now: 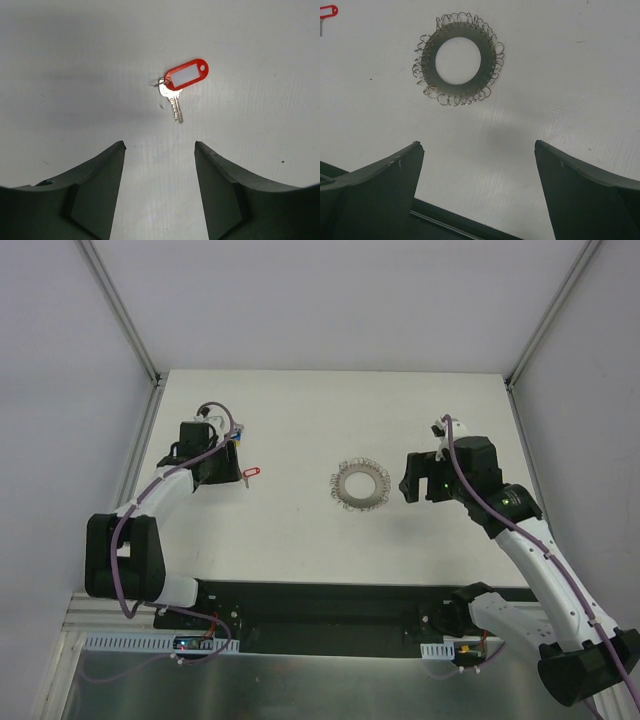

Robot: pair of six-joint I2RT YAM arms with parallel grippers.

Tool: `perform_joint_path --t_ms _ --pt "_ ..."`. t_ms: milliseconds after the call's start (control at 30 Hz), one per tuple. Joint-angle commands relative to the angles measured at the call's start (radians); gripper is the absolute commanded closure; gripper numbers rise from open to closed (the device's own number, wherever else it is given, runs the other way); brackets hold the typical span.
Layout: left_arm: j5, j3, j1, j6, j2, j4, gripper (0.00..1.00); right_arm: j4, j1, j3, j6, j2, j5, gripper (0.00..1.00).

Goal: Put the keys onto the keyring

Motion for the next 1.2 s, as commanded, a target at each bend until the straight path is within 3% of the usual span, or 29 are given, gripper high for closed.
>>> perform_joint_path --t_ms 0,100,433,967,1167 --pt "0.146 0.054 0.039 0.162 0.086 0.076 0.5 0.053 0.005 0.036 -0.096 -0.001 -0.058 0.04" --pt "0.219 0.105 0.056 0.214 0.158 0.075 0.57 0.056 0.005 0.04 -0.127 0.004 -0.081 0.04" --pt "0.271 0.25 0.059 0.395 0.324 -0.025 0.61 0.053 0.006 0.04 -0.137 0.004 -0.073 0.04" --pt "0.313 0.312 0.059 0.475 0.449 -0.114 0.67 0.034 0.005 0.051 -0.148 0.016 -0.047 0.04" --pt "0.356 0.313 0.059 0.487 0.453 -0.126 0.79 0.036 0.005 0.04 -0.147 0.012 -0.047 0.04"
